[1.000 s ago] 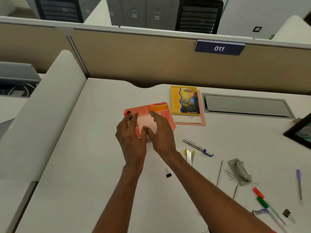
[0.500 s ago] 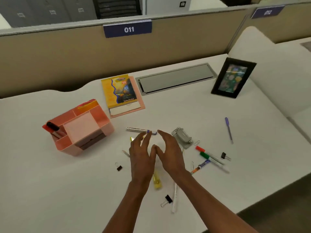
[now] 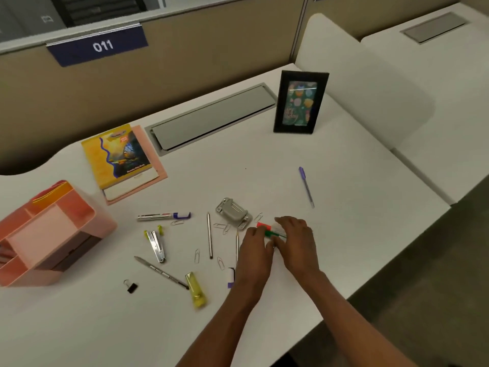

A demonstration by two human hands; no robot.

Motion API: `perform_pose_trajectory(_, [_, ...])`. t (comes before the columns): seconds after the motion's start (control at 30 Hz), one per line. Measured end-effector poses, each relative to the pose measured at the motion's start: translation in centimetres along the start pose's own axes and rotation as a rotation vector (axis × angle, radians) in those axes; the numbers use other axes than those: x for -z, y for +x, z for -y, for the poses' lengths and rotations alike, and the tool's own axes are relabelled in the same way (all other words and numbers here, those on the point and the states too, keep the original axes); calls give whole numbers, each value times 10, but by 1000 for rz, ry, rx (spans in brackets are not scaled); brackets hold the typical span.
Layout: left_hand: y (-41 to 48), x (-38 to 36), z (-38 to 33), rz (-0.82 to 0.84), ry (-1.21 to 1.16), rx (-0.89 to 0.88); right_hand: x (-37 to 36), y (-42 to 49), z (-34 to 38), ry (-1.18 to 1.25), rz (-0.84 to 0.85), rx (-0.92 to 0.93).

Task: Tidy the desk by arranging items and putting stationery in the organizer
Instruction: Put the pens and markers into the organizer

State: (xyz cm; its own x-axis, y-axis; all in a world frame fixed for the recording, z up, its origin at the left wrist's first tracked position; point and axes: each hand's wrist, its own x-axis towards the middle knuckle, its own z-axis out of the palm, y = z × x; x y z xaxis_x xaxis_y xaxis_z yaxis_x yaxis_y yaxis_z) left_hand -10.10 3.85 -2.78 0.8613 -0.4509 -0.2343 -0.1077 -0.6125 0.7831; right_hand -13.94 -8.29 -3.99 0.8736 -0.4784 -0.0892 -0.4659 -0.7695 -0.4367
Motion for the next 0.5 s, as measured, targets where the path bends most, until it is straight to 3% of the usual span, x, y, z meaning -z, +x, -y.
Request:
perform_pose_trajectory(0.23, [16,-21,-11,-54,-34,147,-5,13,-21,-13,65,-5])
perform_pose_trajectory(0.5, [34,-20,-29,-213,-148,206,0,36,-14,185,164,-90])
